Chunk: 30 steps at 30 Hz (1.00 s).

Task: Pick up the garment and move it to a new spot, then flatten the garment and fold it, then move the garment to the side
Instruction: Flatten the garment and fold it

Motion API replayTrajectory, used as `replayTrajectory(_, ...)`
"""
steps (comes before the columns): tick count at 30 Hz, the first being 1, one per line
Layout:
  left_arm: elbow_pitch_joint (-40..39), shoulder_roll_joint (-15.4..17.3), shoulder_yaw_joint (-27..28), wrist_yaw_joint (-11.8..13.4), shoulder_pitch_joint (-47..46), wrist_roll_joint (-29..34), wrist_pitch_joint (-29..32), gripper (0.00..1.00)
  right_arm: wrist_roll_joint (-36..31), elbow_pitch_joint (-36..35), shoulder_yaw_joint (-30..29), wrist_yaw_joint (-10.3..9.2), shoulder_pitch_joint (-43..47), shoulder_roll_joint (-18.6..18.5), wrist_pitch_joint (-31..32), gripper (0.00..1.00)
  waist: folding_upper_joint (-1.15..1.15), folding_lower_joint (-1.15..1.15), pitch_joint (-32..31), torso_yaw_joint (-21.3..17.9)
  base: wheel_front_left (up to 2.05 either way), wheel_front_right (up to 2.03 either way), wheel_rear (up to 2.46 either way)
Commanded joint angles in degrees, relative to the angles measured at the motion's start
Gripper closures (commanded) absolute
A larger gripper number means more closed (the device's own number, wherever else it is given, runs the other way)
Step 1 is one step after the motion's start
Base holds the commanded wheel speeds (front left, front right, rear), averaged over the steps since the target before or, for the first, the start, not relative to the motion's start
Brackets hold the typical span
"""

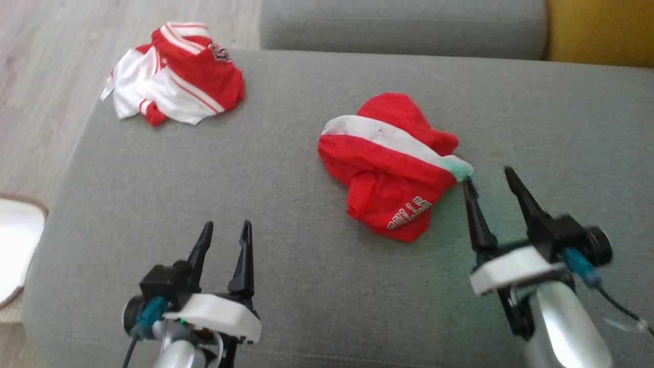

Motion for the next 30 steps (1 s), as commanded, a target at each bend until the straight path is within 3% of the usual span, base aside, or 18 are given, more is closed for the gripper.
replayTrajectory(1, -2.3, -0.3, 1.5, -0.1, -3.6, 0.4, -0.7, 0.0, -0.9, -0.1, 2.1, 0.42, -4.1, -0.2, -0.6, 0.0, 0.0, 0.0, 1.5, 1.5, 0.0, 0.0, 0.0)
replayTrajectory(16, -3.7, -0.3, -0.4, 1.3, -5.4, -1.5, -0.7, 0.0, -2.4, 23.7, 6.5, 0.42, -21.8, -0.2, 6.0, 0.0, 0.0, 0.0, 5.3, 7.7, 0.0, 0.0, 0.0)
replayTrajectory(17, -3.7, -0.3, -0.4, 1.3, -5.4, -1.5, -0.7, 0.0, -1.9, 24.7, 7.1, 0.42, -22.3, -0.2, 6.0, 0.07, 0.0, 0.0, 5.2, 7.8, 0.0, 0.0, 0.0)
replayTrajectory(20, -3.7, -0.3, -0.2, 1.5, -5.2, -1.4, -0.7, 0.0, -0.7, 26.4, 8.5, 0.42, -23.7, -0.3, 4.9, 0.9, 0.0, 0.0, 4.9, 7.7, 0.0, 0.0, 0.0)
replayTrajectory(21, -3.7, -0.3, 0.0, 1.5, -5.0, -1.4, -0.7, 0.0, -0.4, 26.9, 9.0, 0.42, -23.9, -0.4, 4.7, 1.0, 0.0, 0.0, 4.8, 7.5, 0.0, 0.0, 0.0)
replayTrajectory(30, -3.3, -0.3, 0.6, 1.1, -4.0, -0.5, -0.7, 0.0, 0.8, 25.1, 16.3, 0.42, -23.2, -1.1, 0.9, 1.0, 0.0, 0.0, 2.7, 5.0, 0.0, 0.0, 0.0)
